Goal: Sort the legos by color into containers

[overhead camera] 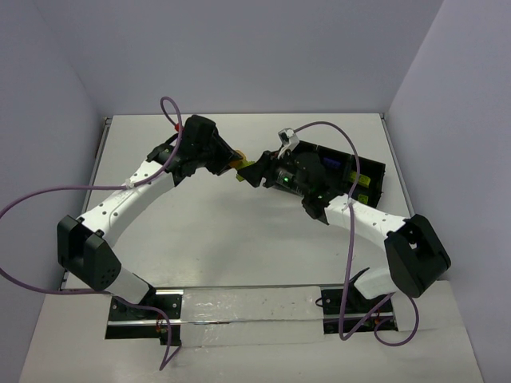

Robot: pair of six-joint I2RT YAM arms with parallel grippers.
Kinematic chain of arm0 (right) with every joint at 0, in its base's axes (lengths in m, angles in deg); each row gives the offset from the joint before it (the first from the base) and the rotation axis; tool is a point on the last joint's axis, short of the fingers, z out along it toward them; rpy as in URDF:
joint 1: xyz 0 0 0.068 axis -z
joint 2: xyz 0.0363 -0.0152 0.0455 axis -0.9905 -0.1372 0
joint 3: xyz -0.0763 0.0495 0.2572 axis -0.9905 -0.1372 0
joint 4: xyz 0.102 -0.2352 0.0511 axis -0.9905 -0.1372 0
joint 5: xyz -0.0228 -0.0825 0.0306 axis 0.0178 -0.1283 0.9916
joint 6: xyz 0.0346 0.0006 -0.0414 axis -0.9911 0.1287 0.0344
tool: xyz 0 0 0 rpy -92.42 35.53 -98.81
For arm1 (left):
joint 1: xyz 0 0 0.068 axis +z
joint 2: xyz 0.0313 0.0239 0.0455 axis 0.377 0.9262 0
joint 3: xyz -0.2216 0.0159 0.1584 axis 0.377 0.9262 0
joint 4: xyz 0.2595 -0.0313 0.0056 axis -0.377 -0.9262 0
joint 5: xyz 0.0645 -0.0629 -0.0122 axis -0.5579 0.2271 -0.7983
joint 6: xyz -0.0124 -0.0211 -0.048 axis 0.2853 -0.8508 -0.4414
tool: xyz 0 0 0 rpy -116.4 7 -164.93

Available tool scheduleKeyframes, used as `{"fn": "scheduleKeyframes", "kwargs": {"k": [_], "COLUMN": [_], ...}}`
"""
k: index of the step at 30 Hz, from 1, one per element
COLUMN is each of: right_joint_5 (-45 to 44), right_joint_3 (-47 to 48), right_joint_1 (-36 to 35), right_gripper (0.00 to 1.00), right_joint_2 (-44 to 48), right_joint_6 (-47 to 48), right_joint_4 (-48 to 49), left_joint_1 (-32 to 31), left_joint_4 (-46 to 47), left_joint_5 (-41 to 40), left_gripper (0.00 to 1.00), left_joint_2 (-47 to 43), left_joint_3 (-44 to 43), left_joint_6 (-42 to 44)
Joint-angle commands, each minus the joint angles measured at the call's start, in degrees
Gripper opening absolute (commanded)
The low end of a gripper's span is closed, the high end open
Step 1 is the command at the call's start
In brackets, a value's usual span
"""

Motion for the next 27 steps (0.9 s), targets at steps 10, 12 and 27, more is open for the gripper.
{"fn": "scheduleKeyframes", "kwargs": {"k": [10, 12, 27], "right_joint_5": [3.1, 3.2, -0.8], "right_joint_3": [0.9, 0.7, -1.3], "right_joint_1": [1.1, 1.1, 4.7], "right_gripper": [0.44, 0.31, 0.00], "right_joint_2": [-1.0, -0.7, 10.3], "right_joint_6": [-1.8, -1.8, 11.9], "right_joint_4": [6.4, 6.4, -16.1], "left_joint_1": [-0.2, -0.2, 3.6], "left_joint_4": [1.9, 1.9, 1.2], "left_joint_5": [1.3, 1.2, 0.5], "left_gripper": [0.00, 0.00, 0.00], "left_joint_2": [-2.6, -2.6, -4.7], "left_joint_3": [0.0, 0.0, 1.1], "left_joint_6": [0.1, 0.1, 1.5]}}
